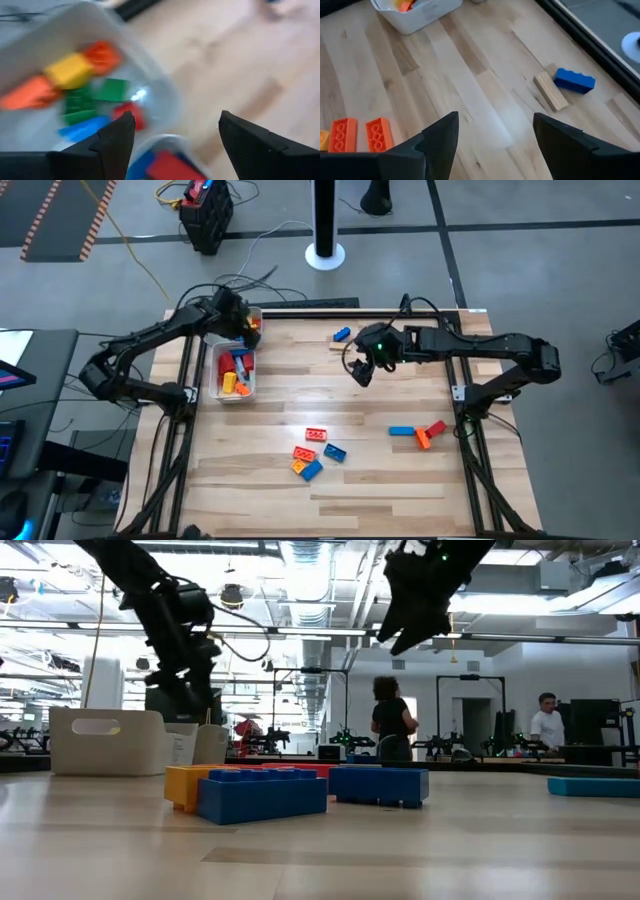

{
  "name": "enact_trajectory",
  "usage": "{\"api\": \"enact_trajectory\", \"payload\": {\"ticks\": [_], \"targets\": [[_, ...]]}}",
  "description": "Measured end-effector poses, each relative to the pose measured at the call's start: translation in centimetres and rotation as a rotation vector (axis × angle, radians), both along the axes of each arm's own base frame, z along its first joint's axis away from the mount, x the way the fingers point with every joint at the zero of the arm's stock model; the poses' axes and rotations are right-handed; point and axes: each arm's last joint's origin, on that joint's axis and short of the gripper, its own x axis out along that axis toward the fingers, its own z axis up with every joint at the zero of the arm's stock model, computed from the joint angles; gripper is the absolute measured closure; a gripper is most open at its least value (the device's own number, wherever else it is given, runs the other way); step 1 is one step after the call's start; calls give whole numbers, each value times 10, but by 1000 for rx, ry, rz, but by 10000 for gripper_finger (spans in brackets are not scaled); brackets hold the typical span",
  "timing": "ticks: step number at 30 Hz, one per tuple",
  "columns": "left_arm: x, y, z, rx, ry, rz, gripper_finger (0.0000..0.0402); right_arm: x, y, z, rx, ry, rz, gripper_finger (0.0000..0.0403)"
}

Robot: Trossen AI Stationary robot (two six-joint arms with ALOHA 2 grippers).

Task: Sort blocks by size
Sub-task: Put the large orange game piece into the white bin

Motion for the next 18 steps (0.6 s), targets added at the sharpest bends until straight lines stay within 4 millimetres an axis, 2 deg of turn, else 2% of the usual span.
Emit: {"api": "enact_trajectory", "payload": {"ticks": [7,11,14,18], "targets": [[37,-38,1,-29,-40,-132,145,-6,-36,-19,16,69,73,119],[56,-61,3,-21,-66,-188,151,-3,-51,-44,103,172,166,119],[65,-79,3,-45,-84,-235,152,-1,-50,-68,206,295,236,119],[79,-109,4,-89,-118,-370,152,5,-33,-90,231,444,363,119]]}}
